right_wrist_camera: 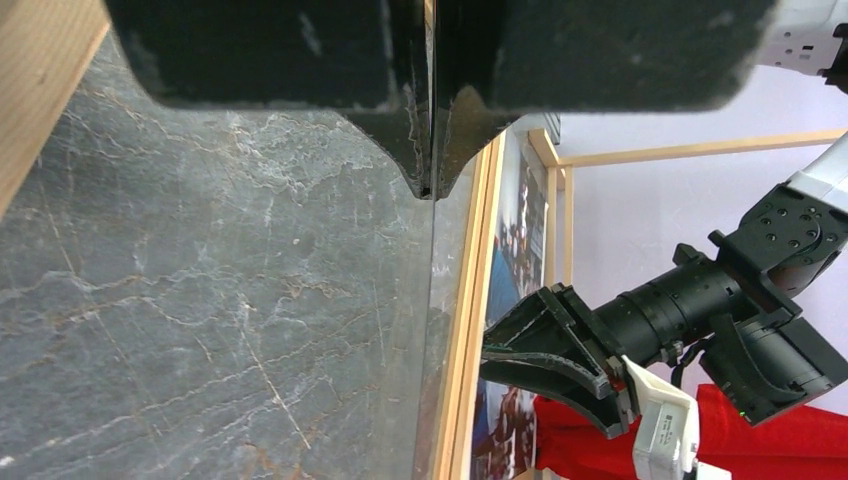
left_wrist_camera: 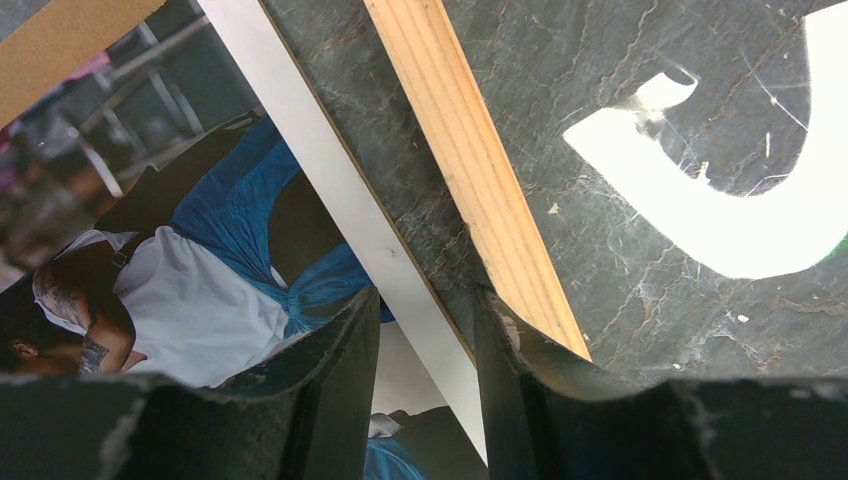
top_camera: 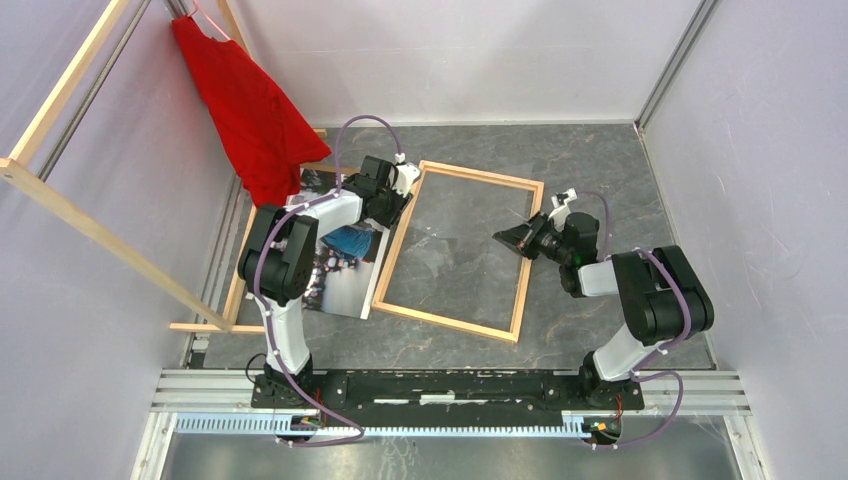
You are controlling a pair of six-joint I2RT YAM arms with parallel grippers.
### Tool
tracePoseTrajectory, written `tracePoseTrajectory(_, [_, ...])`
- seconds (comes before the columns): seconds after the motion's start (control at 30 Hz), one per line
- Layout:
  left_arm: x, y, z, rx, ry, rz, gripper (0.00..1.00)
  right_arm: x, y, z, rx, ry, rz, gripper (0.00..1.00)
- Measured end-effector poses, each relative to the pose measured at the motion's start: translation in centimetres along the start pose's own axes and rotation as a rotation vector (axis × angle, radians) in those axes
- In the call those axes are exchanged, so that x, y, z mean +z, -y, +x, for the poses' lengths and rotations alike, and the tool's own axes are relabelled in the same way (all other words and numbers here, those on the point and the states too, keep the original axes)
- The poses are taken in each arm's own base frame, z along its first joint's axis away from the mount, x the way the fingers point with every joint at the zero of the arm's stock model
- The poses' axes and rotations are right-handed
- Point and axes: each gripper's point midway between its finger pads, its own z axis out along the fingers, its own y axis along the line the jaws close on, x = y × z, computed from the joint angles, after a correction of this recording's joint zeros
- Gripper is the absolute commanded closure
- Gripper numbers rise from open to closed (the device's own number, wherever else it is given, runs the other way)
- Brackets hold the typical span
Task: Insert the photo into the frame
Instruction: Place the photo frame item in the photo frame.
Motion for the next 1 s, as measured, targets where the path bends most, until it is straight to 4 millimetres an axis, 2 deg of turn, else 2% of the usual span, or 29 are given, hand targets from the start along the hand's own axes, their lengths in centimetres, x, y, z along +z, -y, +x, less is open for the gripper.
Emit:
tracePoseTrajectory(0.17, [0.0, 0.0, 0.0, 0.0, 0.0, 0.0, 0.54, 0.1, -0.8, -0.1, -0.022, 0.003, -0.033, 1.0])
tracePoseTrajectory(0.53, [0.0, 0.0, 0.0, 0.0, 0.0, 0.0, 0.54, -0.6, -4.4, -0.8, -0.093, 0.035, -0.167, 1.0])
tracePoseTrajectory(0.8, [0.0, 0.0, 0.0, 0.0, 0.0, 0.0, 0.54, -0.5, -4.1, -0.6, -0.084, 0.031, -0.161, 1.0])
tracePoseTrajectory(1.0, [0.0, 0.0, 0.0, 0.0, 0.0, 0.0, 0.54, -0.1, -2.2, 0.0, -0.038, 0.011, -0.1, 1.0])
